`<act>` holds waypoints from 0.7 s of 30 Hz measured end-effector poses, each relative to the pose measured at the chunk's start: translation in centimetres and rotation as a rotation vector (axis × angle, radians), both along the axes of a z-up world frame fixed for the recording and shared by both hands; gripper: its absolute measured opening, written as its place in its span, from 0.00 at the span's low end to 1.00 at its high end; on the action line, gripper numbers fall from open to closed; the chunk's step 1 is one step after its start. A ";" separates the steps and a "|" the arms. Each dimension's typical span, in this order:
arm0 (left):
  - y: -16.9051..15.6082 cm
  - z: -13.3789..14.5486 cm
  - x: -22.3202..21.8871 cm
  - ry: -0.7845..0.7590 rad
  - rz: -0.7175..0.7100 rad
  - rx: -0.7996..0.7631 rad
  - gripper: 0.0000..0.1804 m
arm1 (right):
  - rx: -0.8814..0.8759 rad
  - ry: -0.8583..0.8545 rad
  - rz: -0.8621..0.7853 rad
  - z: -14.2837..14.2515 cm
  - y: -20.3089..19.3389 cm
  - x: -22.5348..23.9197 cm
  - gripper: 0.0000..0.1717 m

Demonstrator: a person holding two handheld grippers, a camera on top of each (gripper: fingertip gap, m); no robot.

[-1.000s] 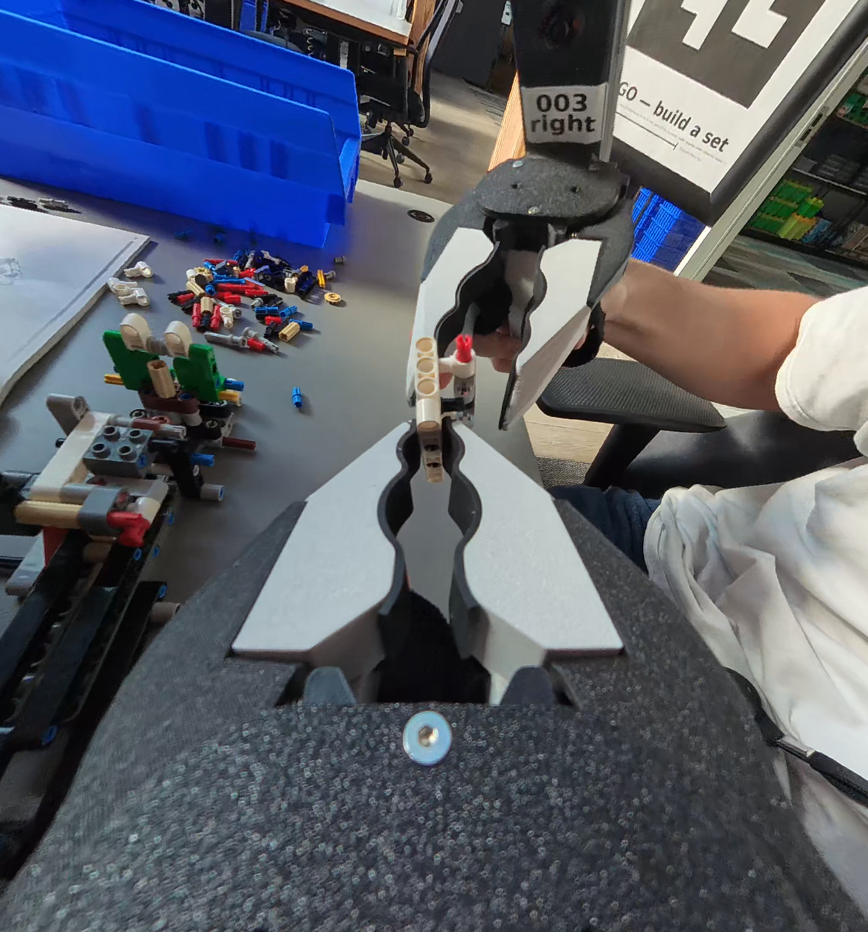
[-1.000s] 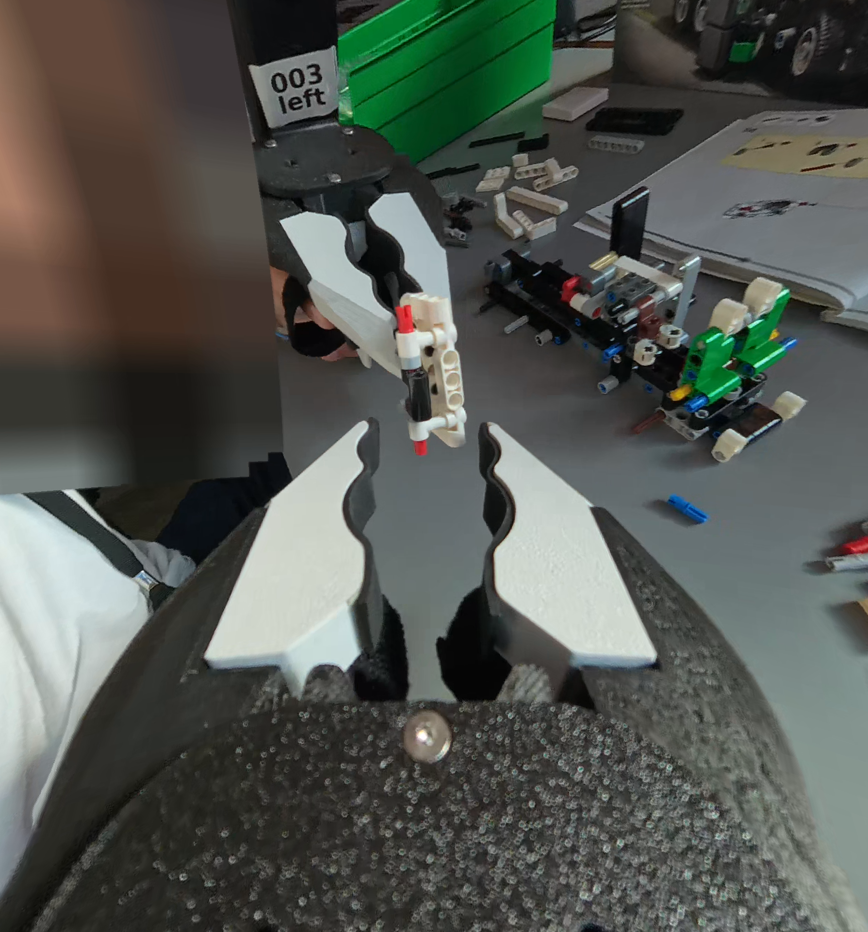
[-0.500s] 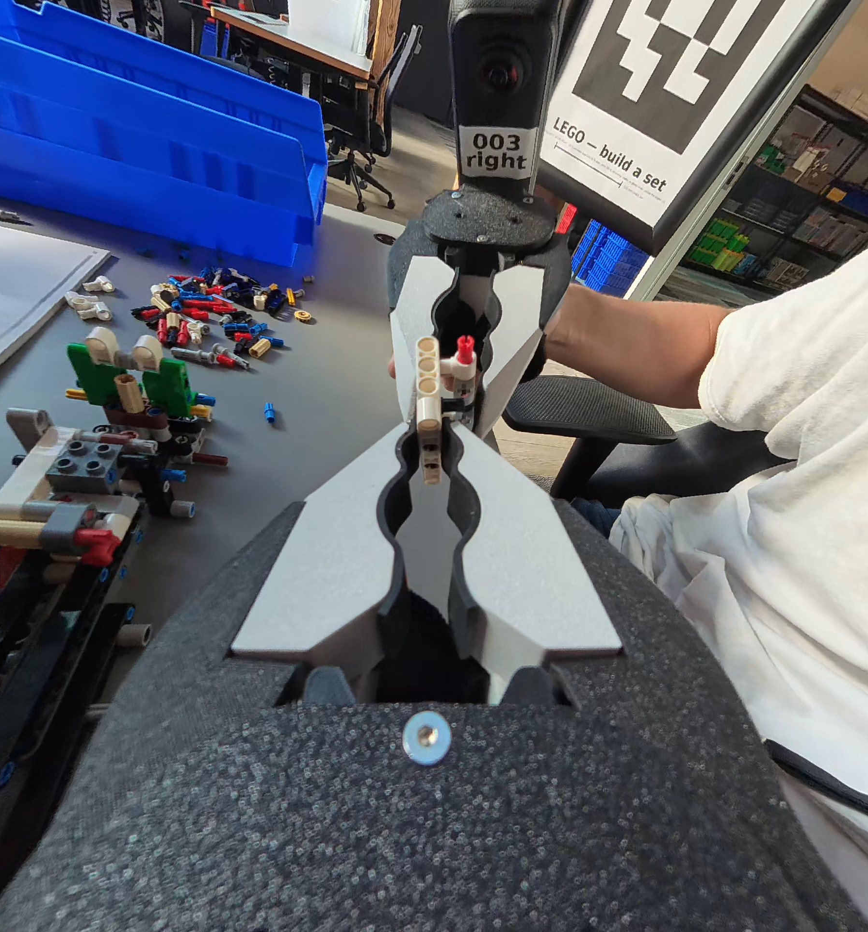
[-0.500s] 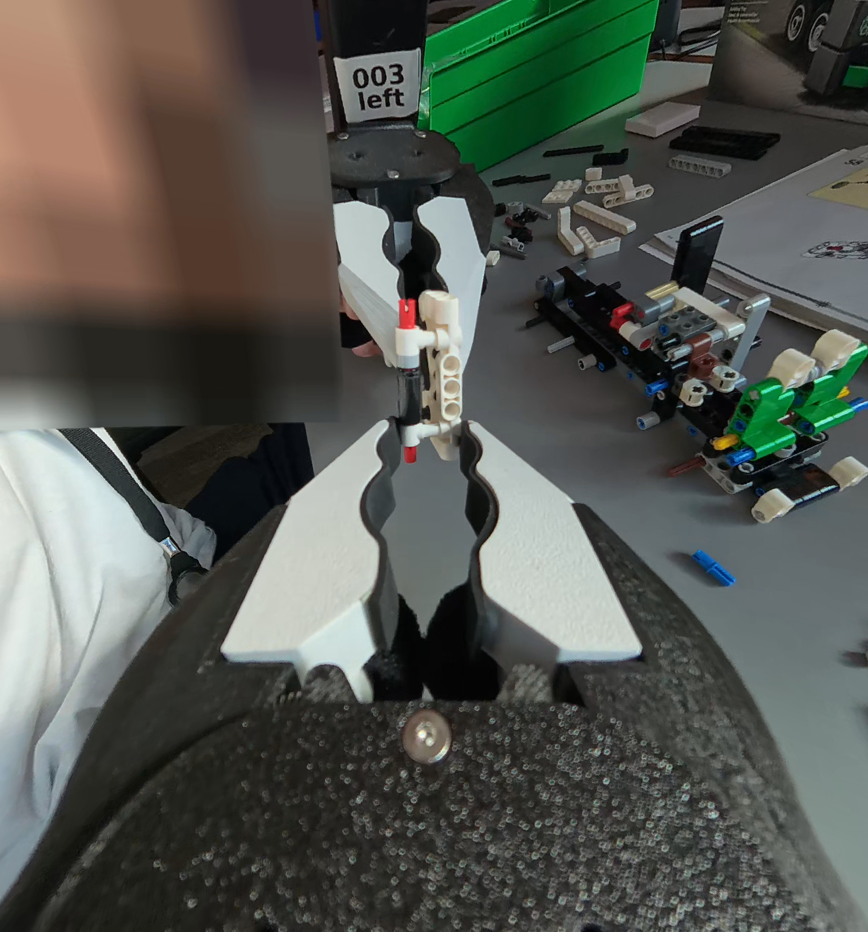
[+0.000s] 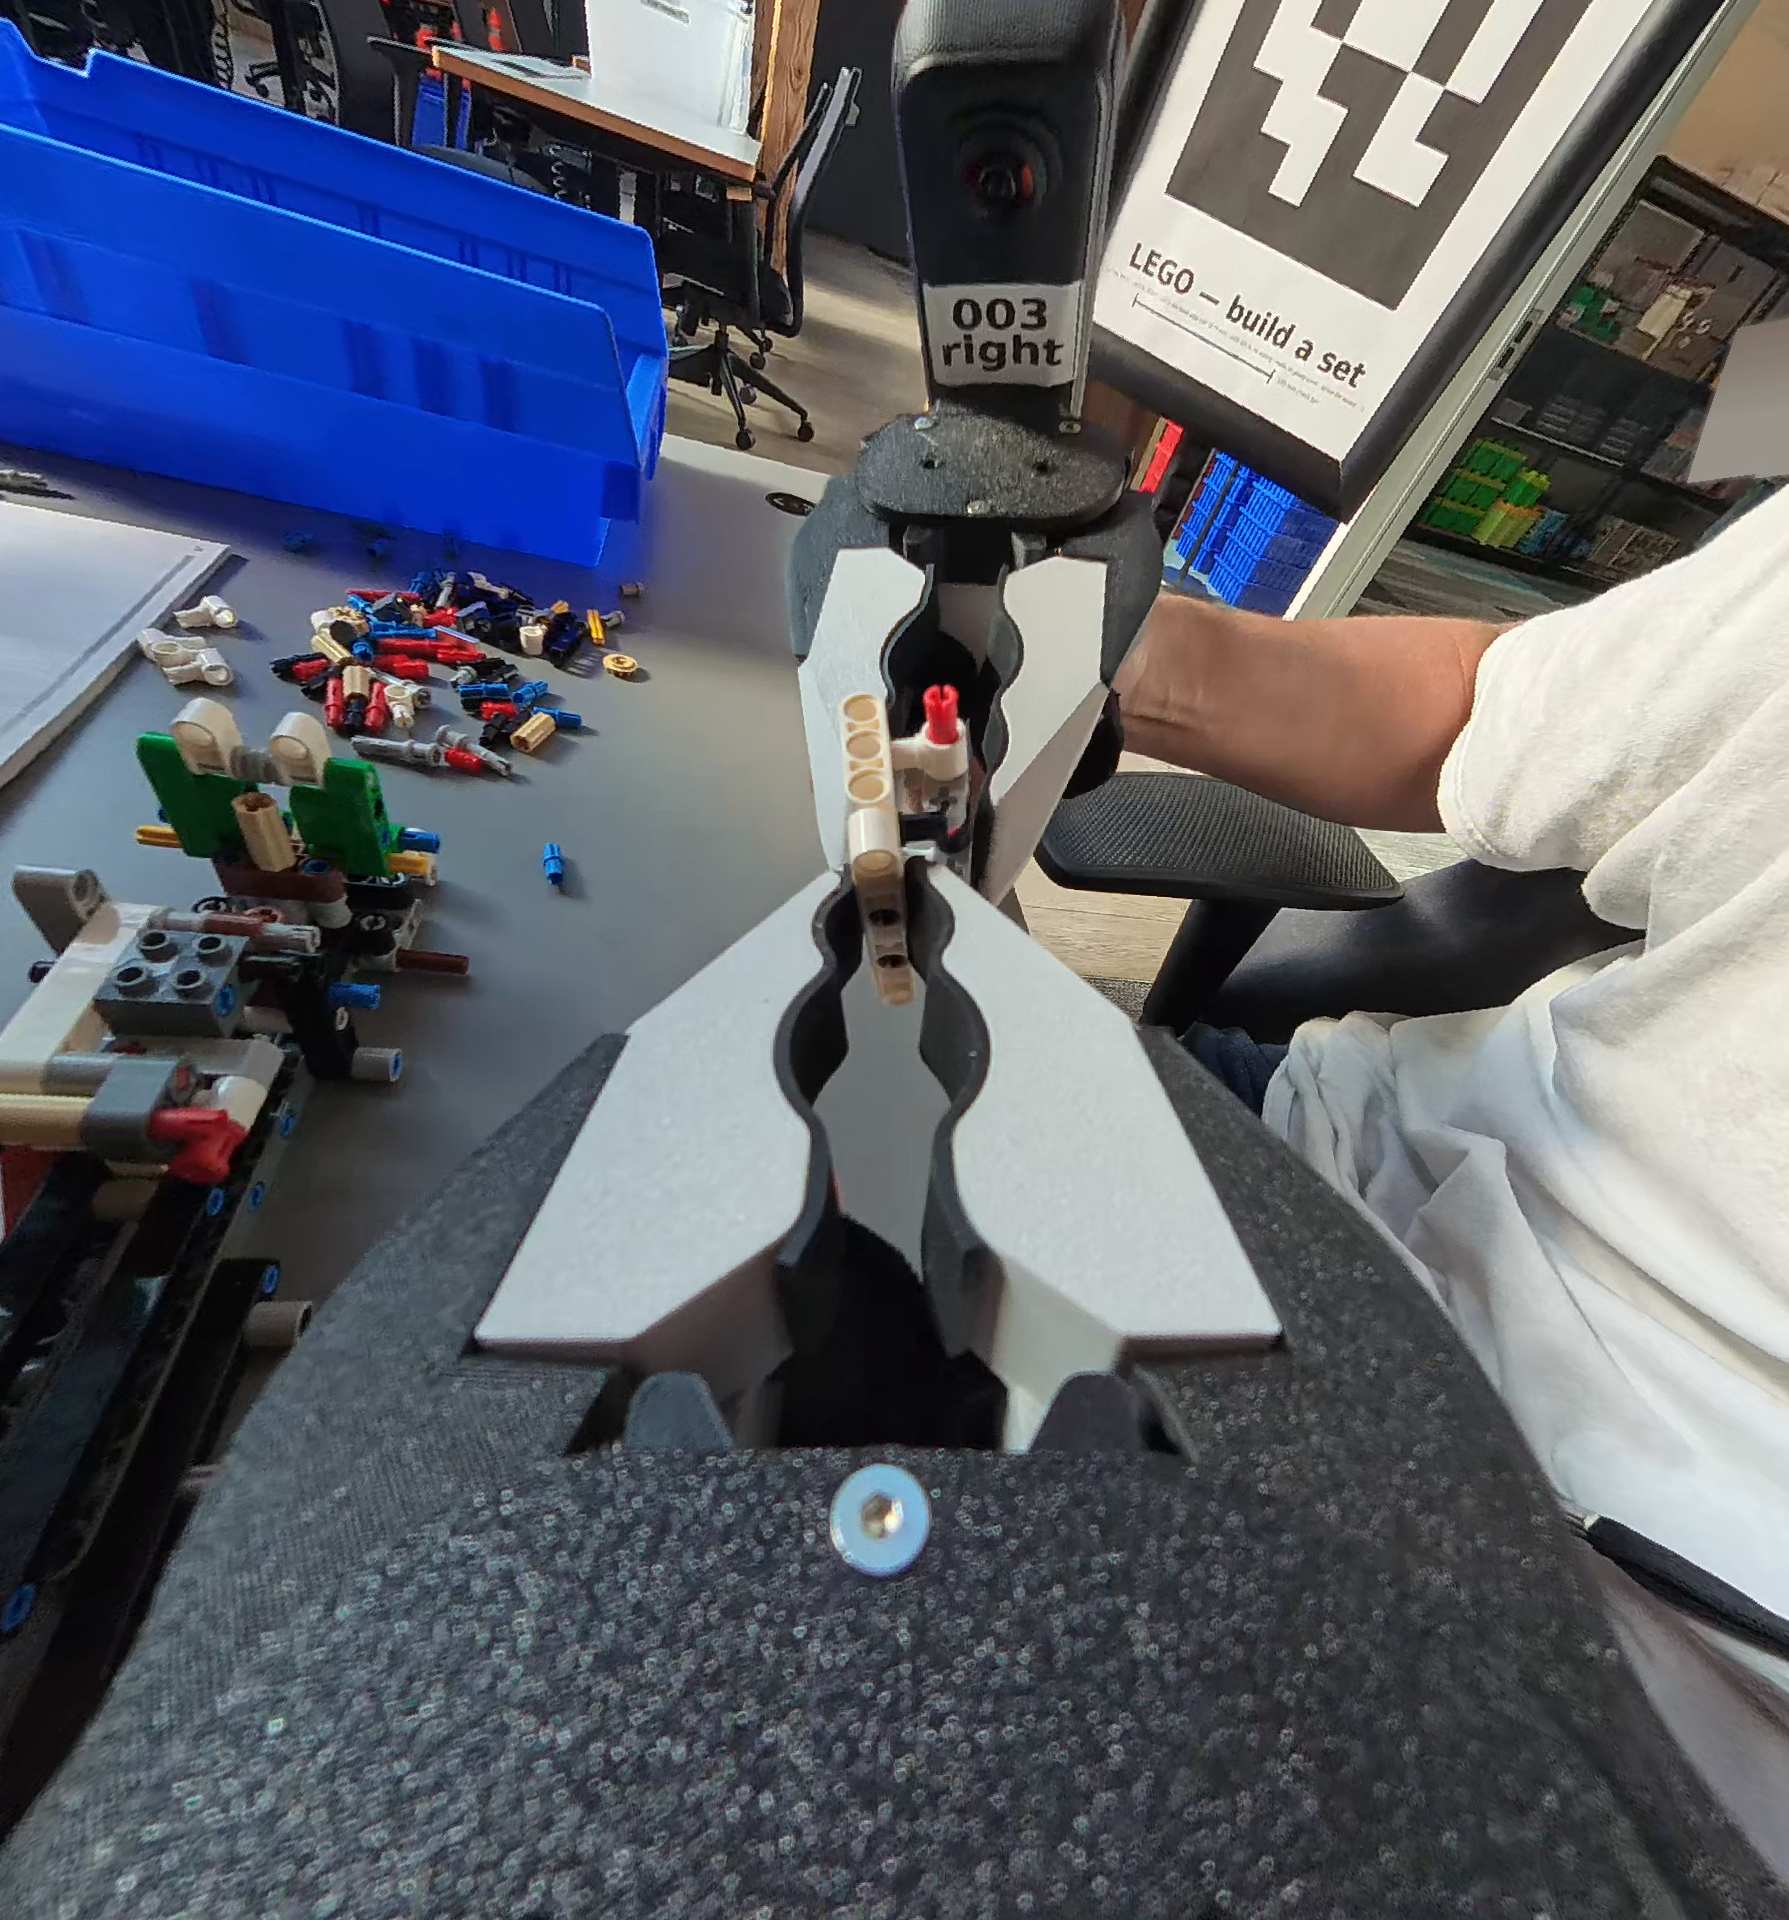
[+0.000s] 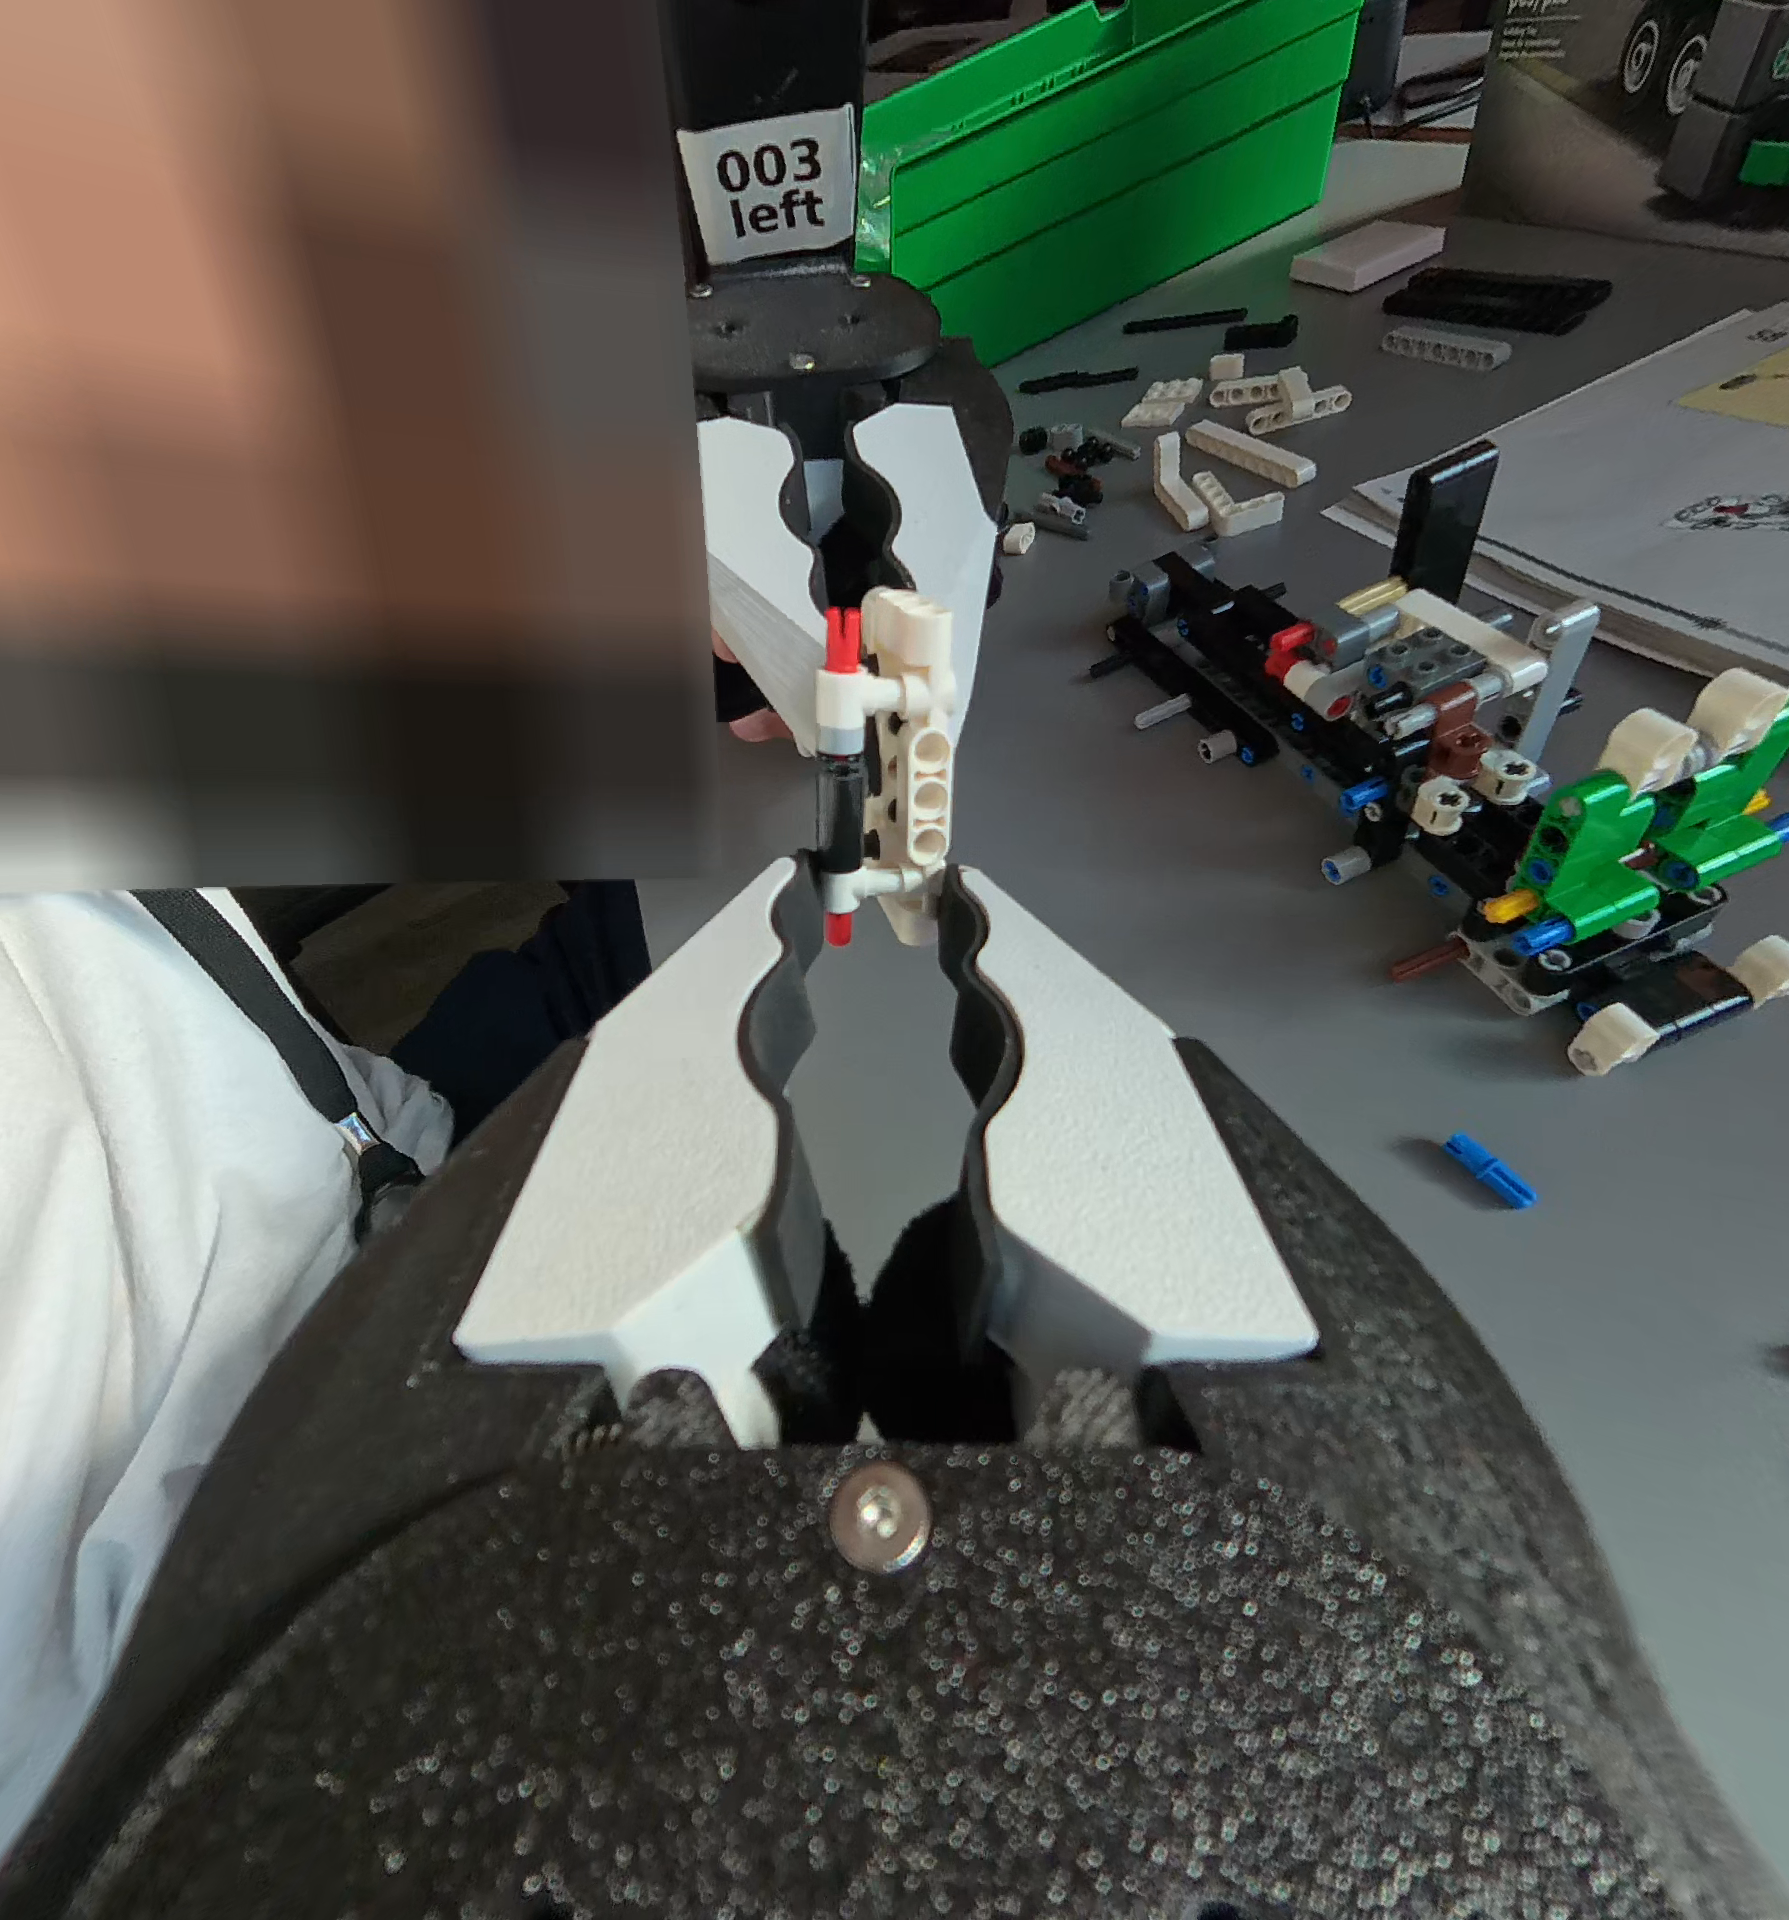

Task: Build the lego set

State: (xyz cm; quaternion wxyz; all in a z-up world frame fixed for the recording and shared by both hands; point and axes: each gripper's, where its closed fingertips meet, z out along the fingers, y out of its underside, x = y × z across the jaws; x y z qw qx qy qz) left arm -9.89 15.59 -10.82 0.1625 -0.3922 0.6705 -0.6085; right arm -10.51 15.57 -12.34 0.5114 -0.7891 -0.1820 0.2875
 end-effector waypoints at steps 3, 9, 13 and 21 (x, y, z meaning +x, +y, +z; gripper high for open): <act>0.0 -0.2 0.0 0.008 -0.012 0.011 0.03 | -0.050 0.087 0.016 0.0 -0.1 -0.1 0.13; 0.0 0.2 0.0 -0.022 -0.010 0.012 0.03 | -0.029 0.051 0.026 -0.2 0.0 -0.4 0.13; -0.2 0.5 -0.2 -0.050 -0.019 0.012 0.03 | -0.002 0.042 0.058 0.0 0.0 -0.9 0.13; -0.5 0.9 -0.5 -0.067 -0.046 -0.011 0.03 | 0.039 0.022 0.092 0.2 -0.1 -1.4 0.13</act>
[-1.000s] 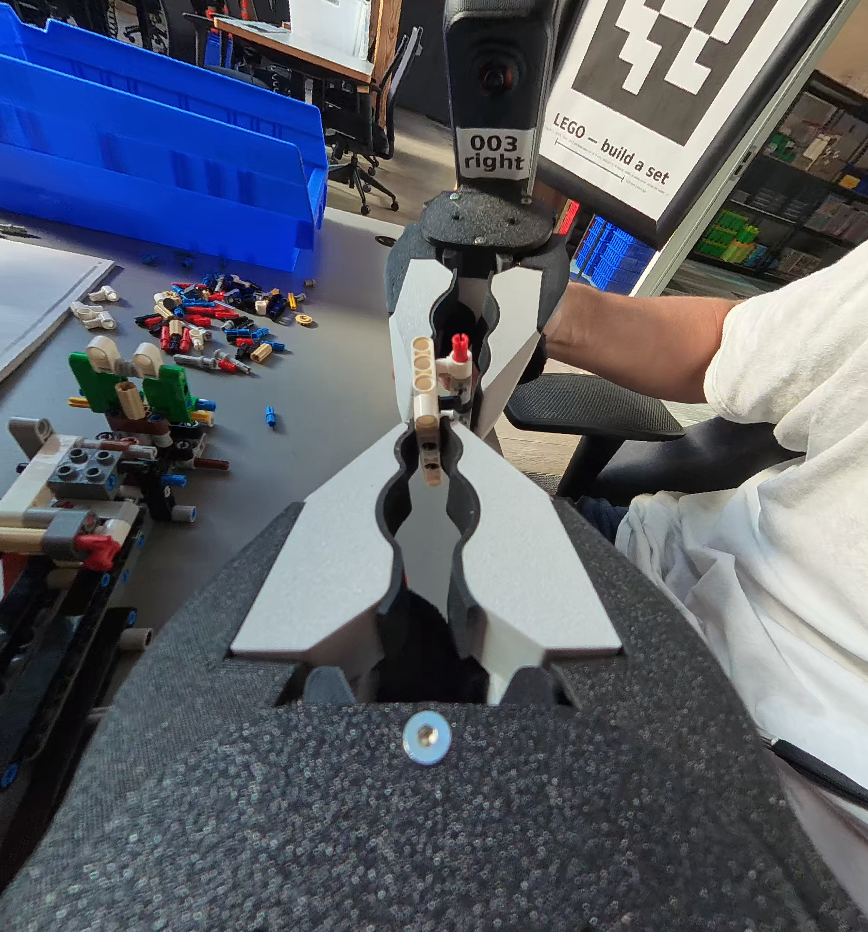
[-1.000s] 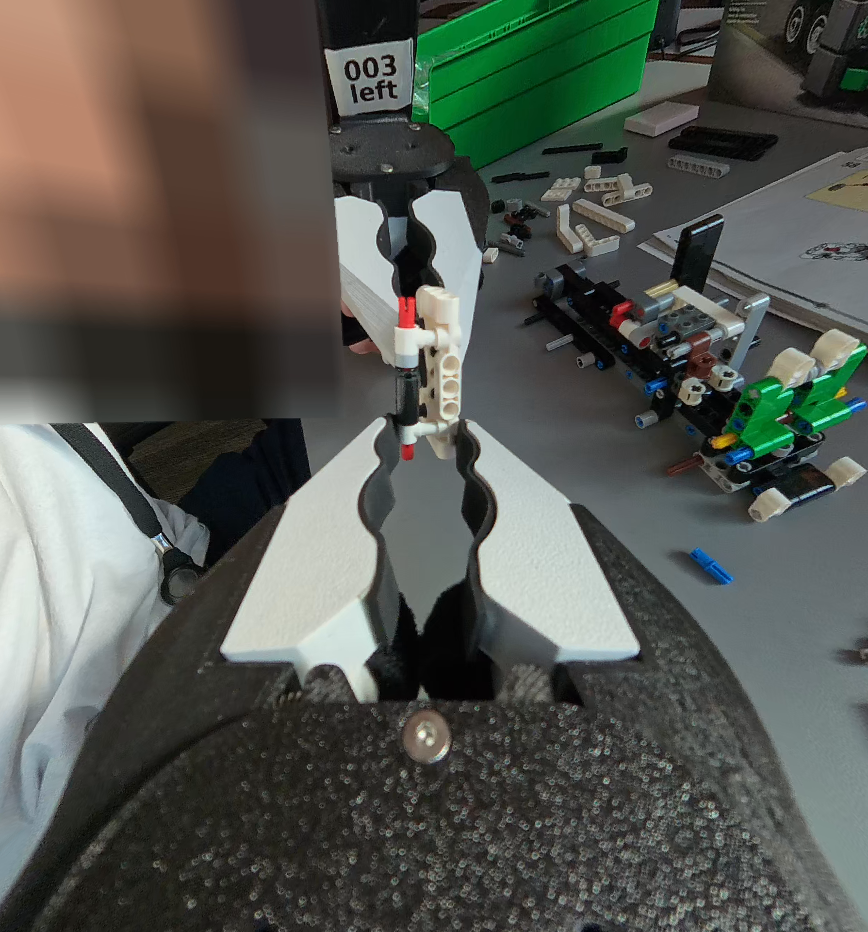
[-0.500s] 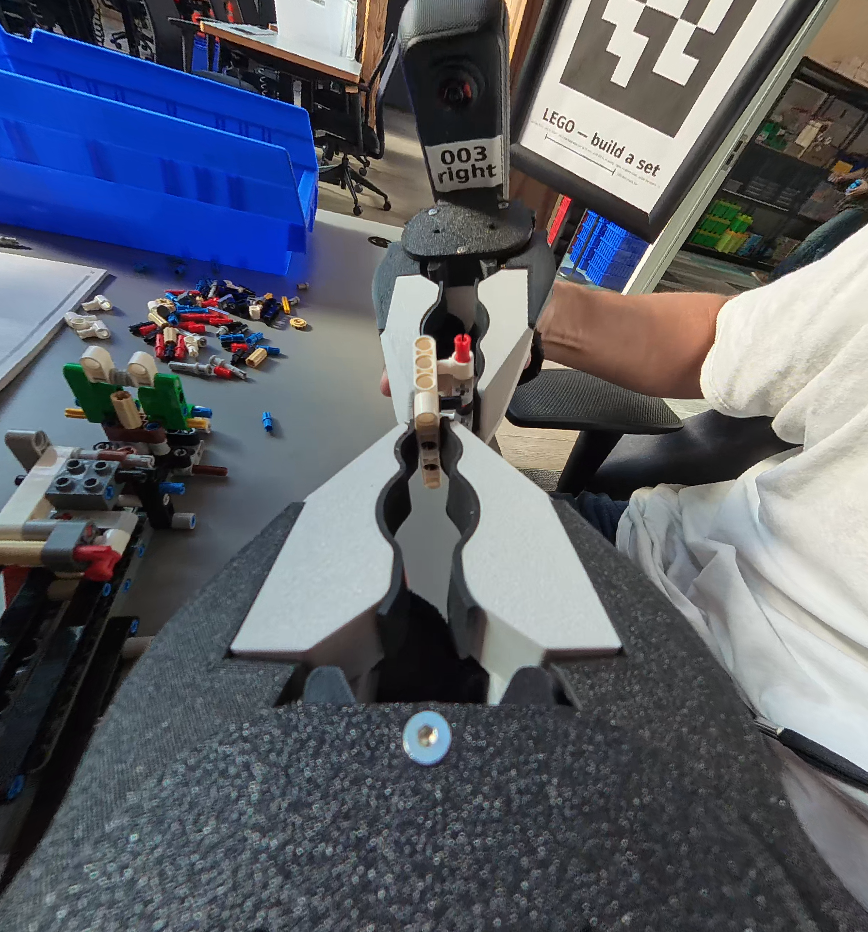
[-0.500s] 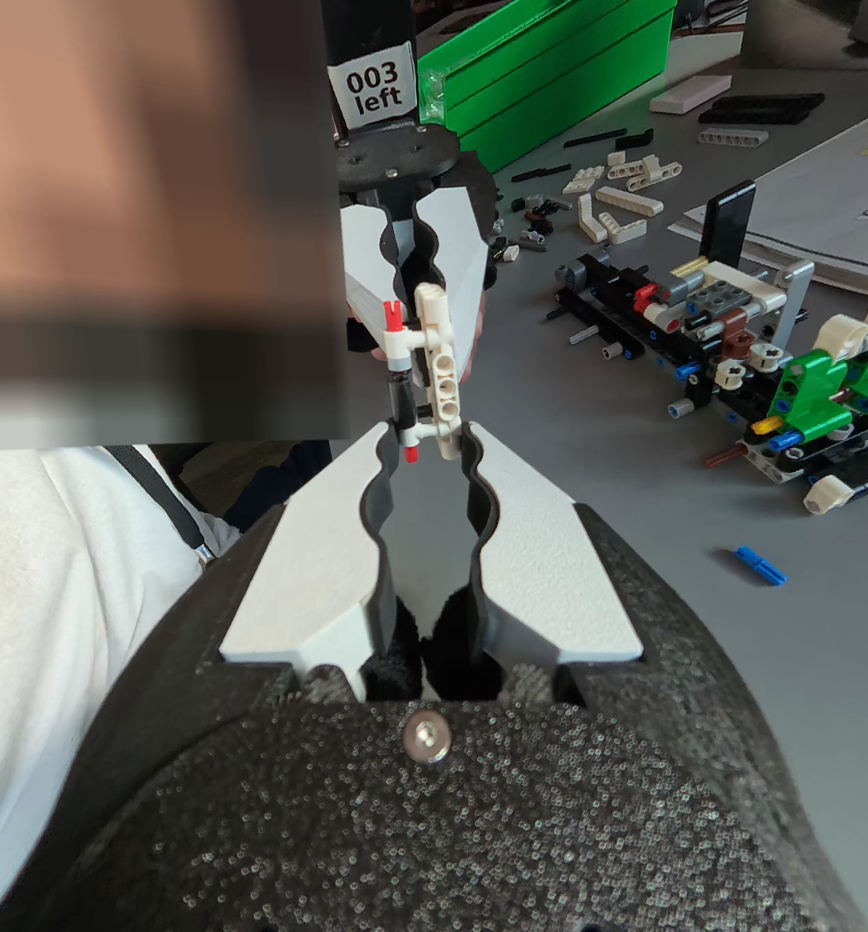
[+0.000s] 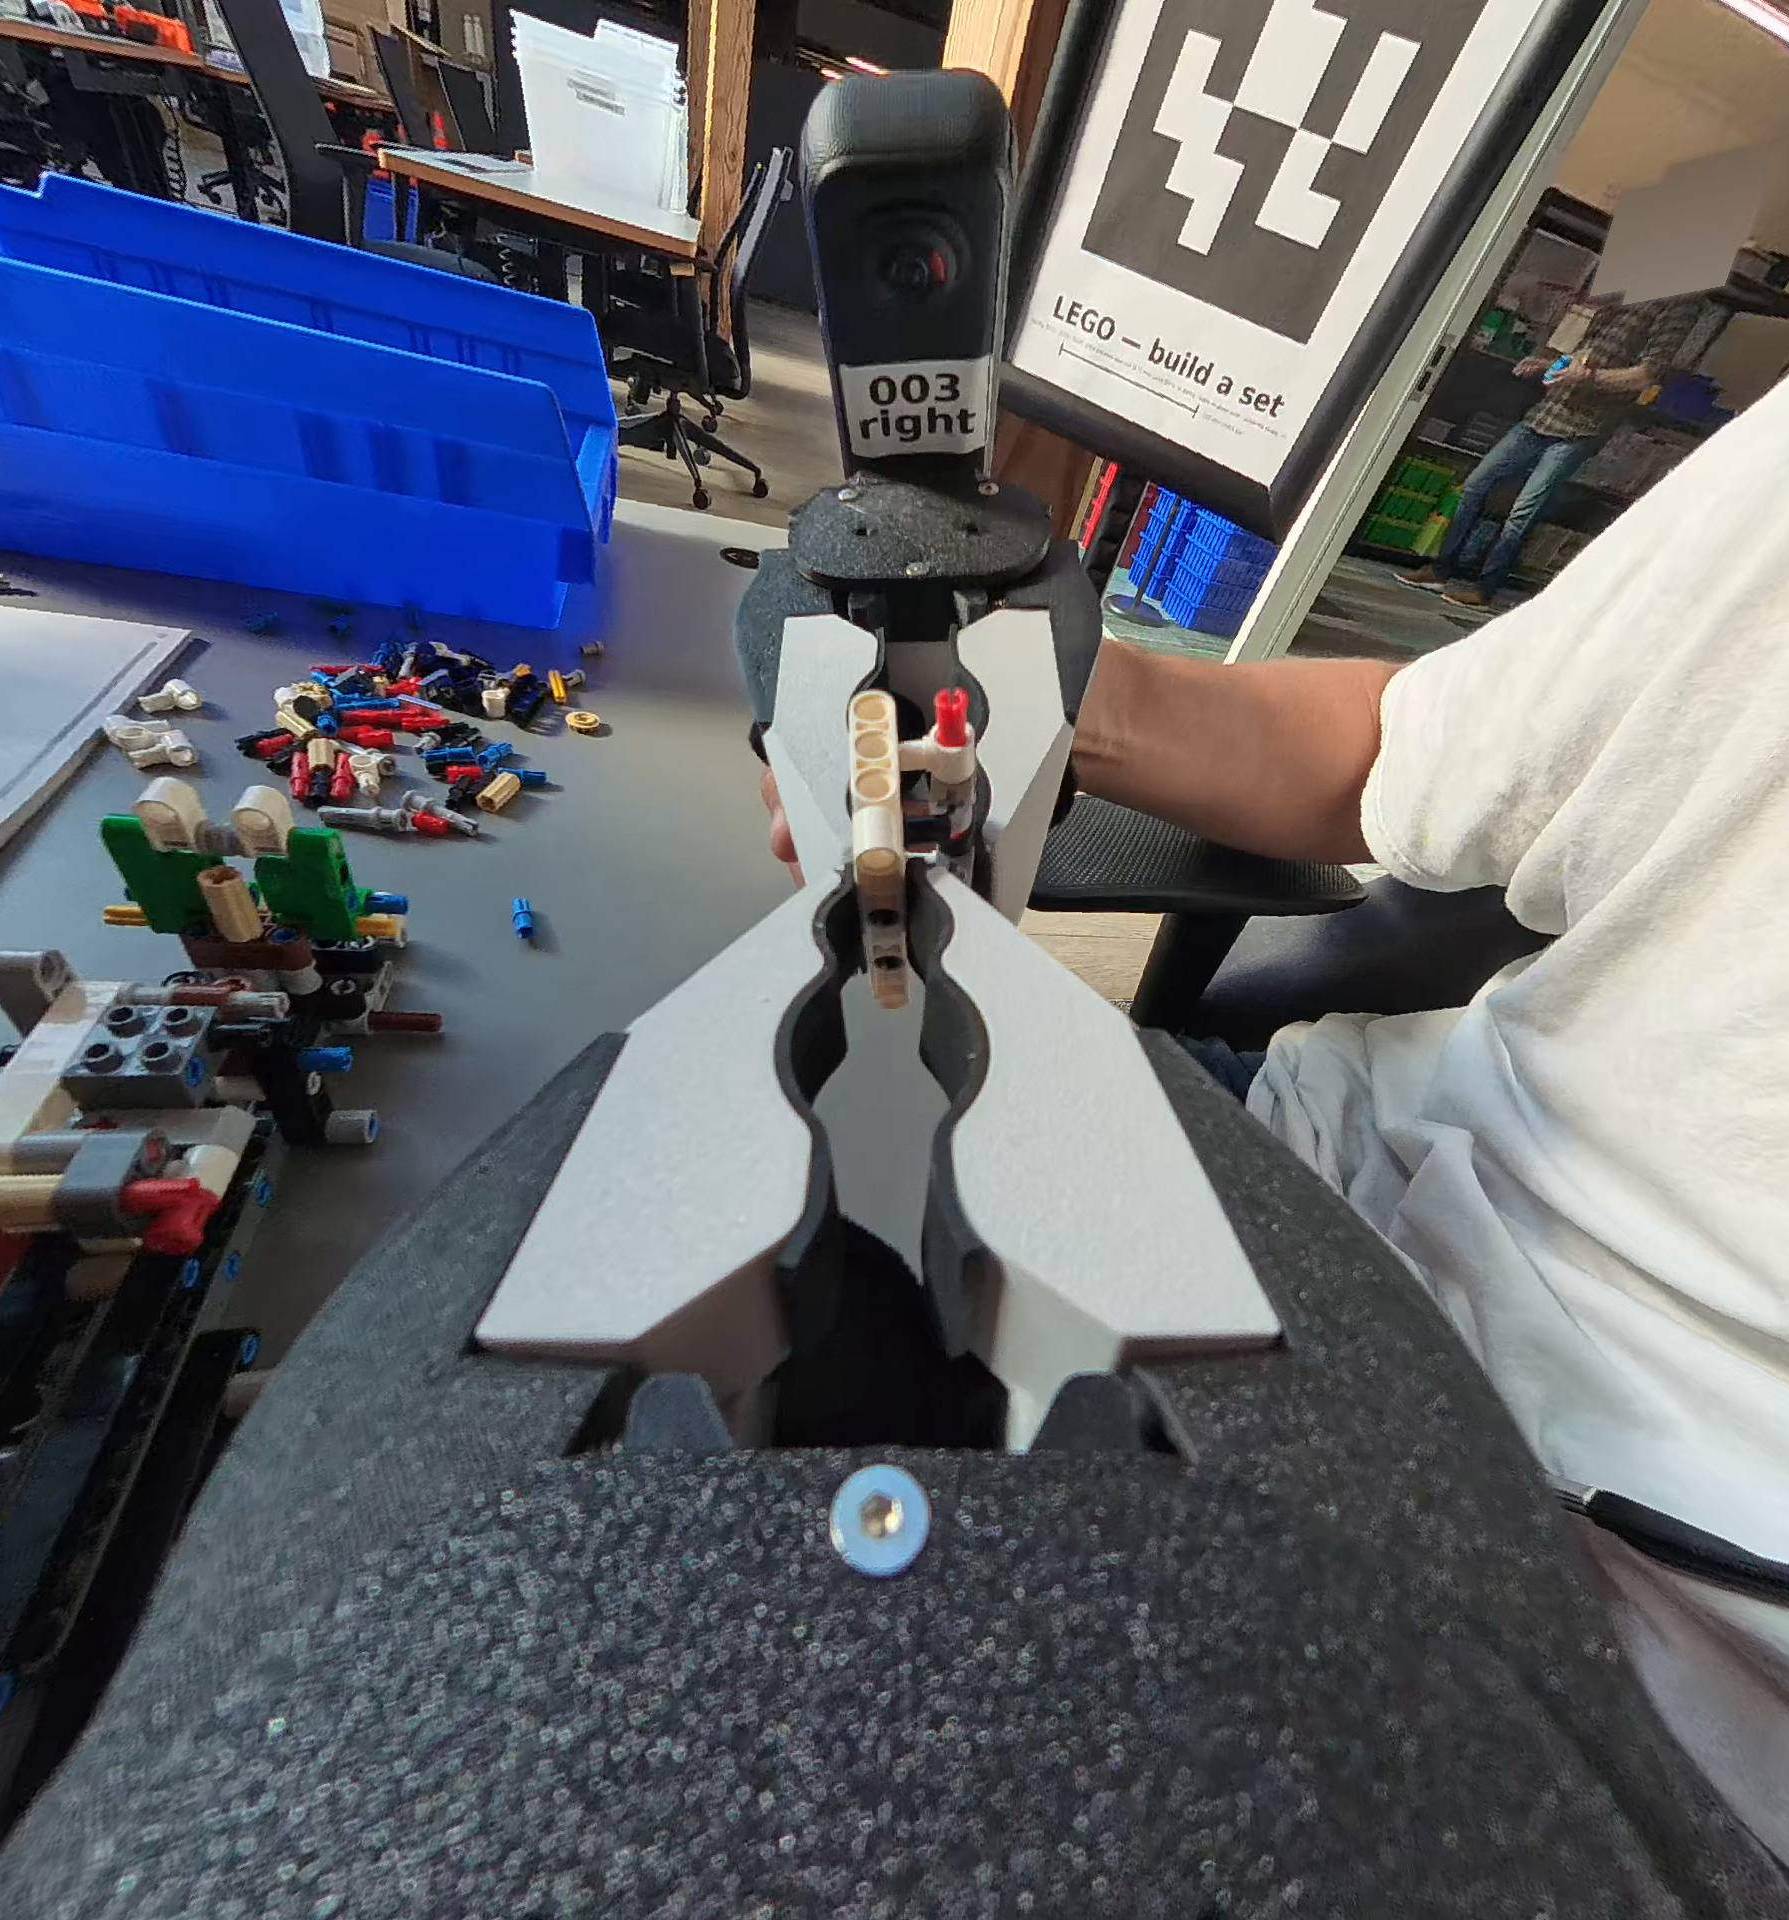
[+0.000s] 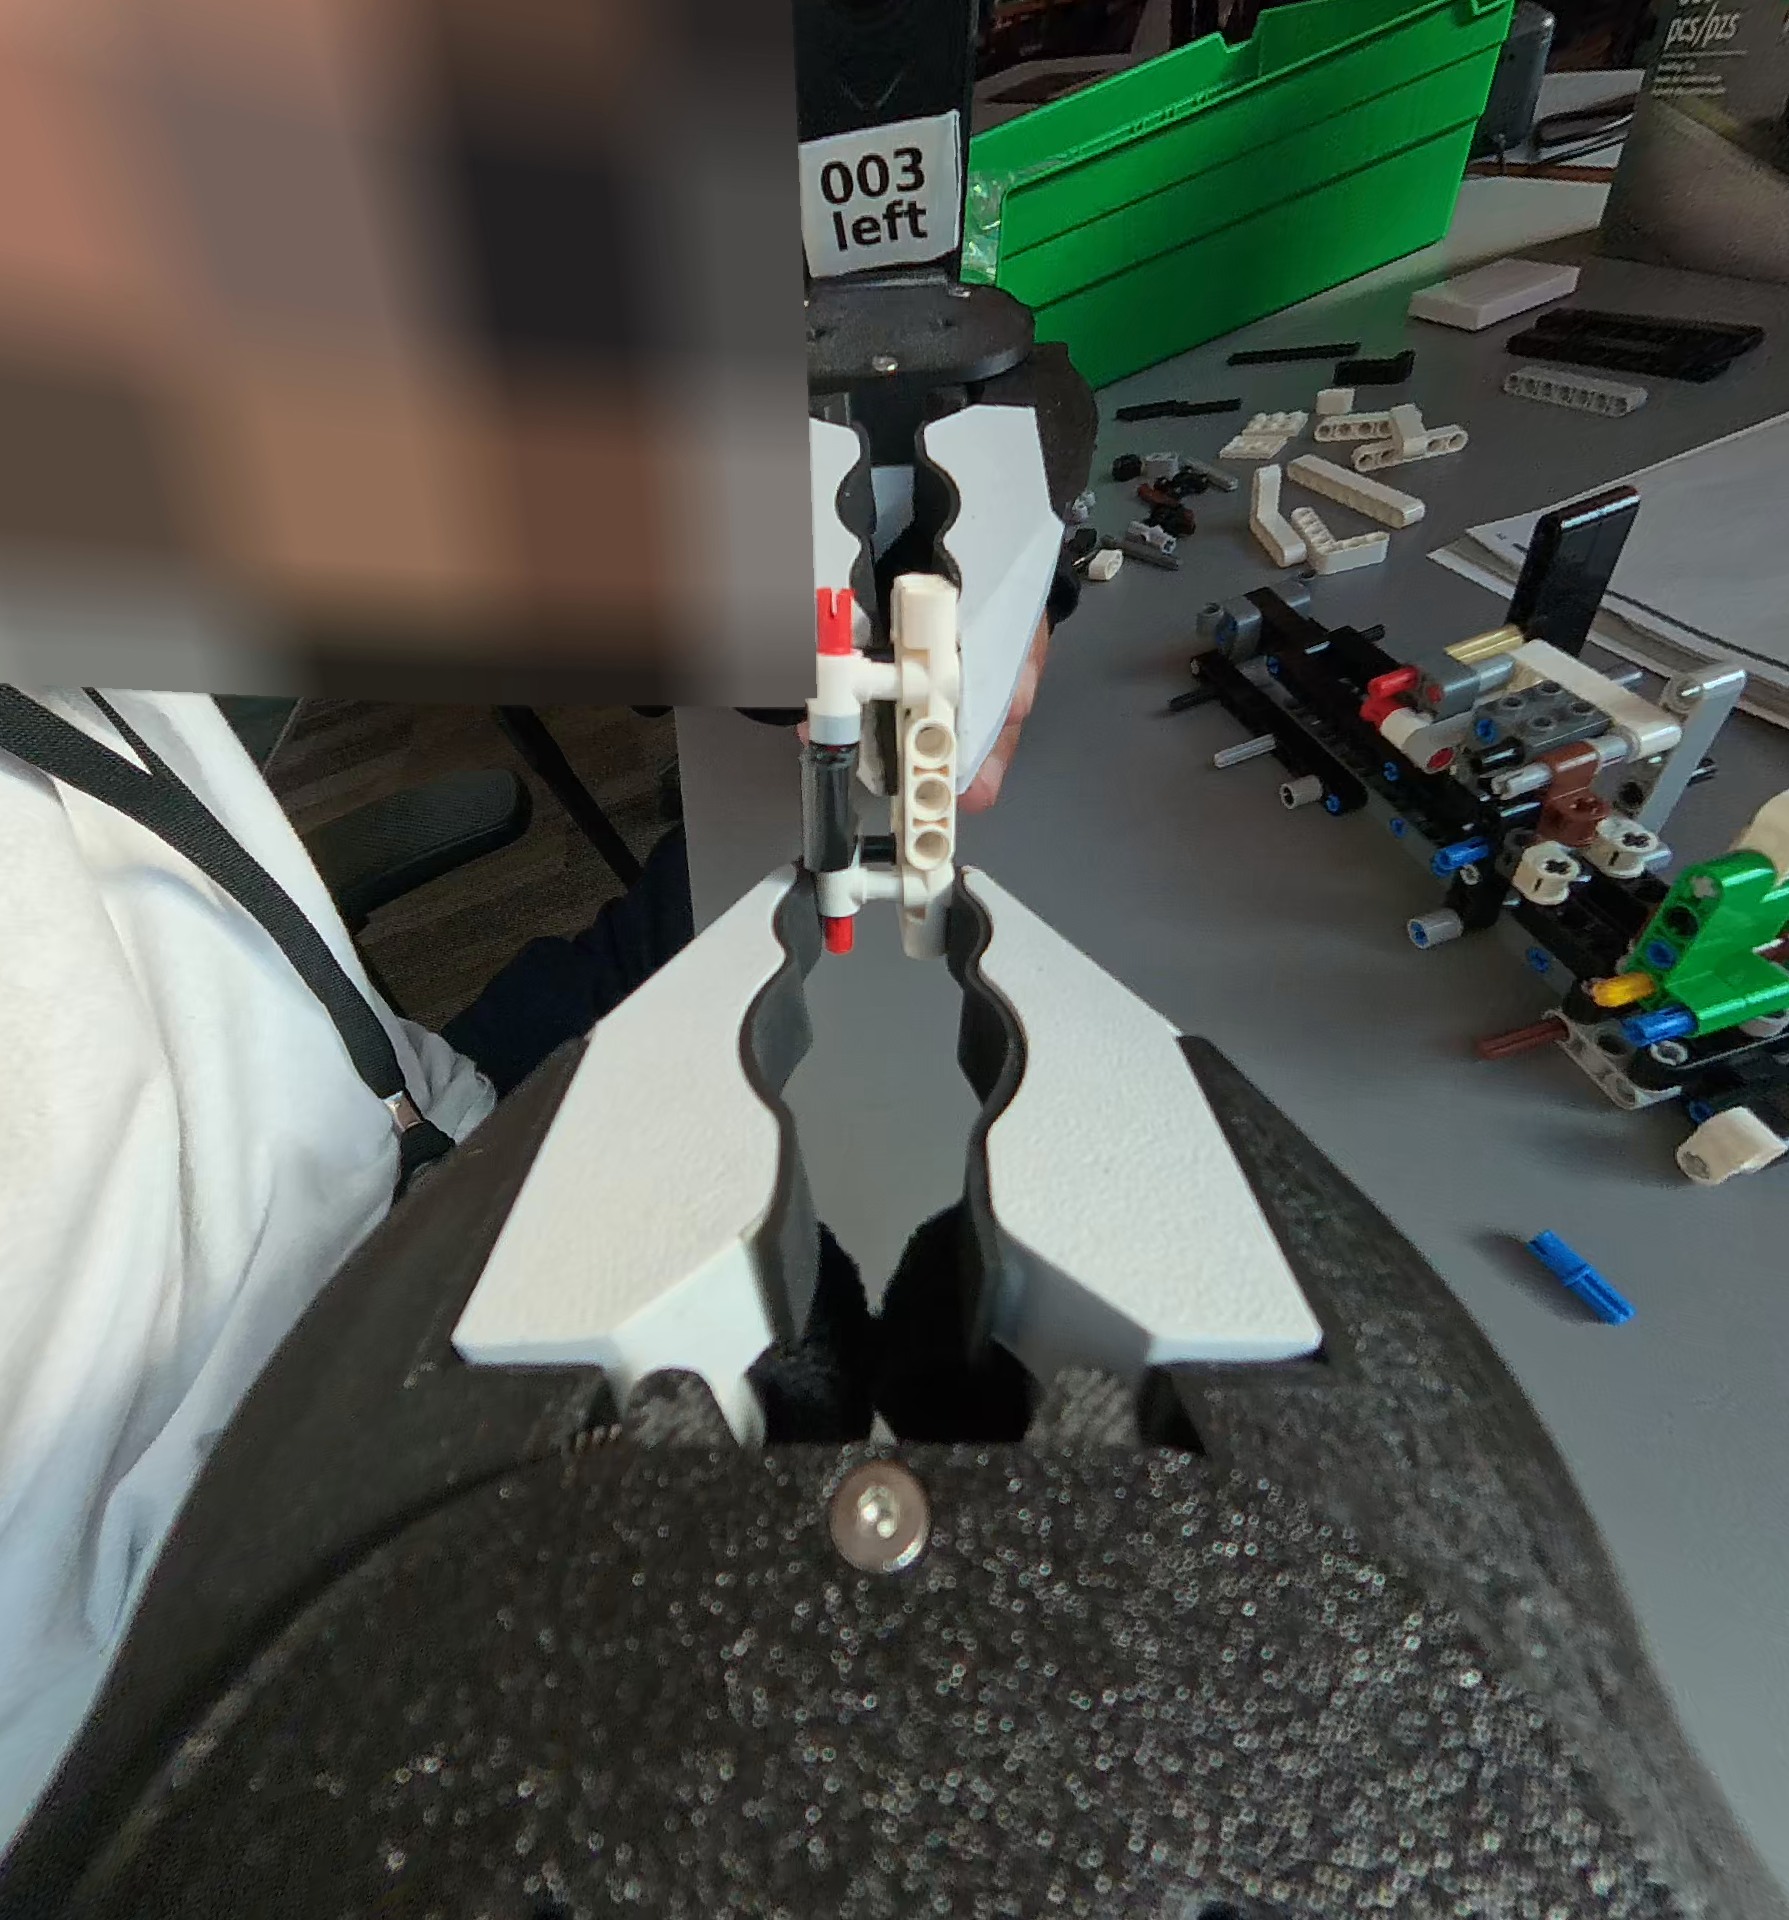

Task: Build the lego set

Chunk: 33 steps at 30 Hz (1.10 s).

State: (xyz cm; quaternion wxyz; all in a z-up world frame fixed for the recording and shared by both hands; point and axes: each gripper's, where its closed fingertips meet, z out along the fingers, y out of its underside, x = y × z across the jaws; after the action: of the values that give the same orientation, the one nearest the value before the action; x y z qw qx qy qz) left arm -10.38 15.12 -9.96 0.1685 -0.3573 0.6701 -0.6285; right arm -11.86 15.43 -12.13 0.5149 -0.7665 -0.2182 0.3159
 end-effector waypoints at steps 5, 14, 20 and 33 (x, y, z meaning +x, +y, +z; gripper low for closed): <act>-0.3 -0.2 0.0 -0.018 -0.001 0.038 0.03 | 0.014 -0.043 0.007 -0.4 -0.2 0.0 0.12; -1.3 0.0 -1.0 -0.055 -0.096 0.057 0.04 | -0.039 0.065 0.130 0.0 -1.7 -1.2 0.12; -0.6 0.0 -0.6 -0.039 -0.063 0.040 0.03 | -0.092 0.110 0.077 0.0 -1.0 -0.7 0.15; 2.9 -0.6 2.0 0.064 0.225 -0.025 0.03 | 0.177 -0.529 -0.691 0.4 1.6 4.4 0.07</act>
State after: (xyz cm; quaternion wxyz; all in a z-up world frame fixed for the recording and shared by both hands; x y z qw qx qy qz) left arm -8.41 17.99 -10.55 0.2121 -0.4522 0.6227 -0.6023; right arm -7.47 16.99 -11.75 0.5803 -0.8019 -0.0997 -0.1018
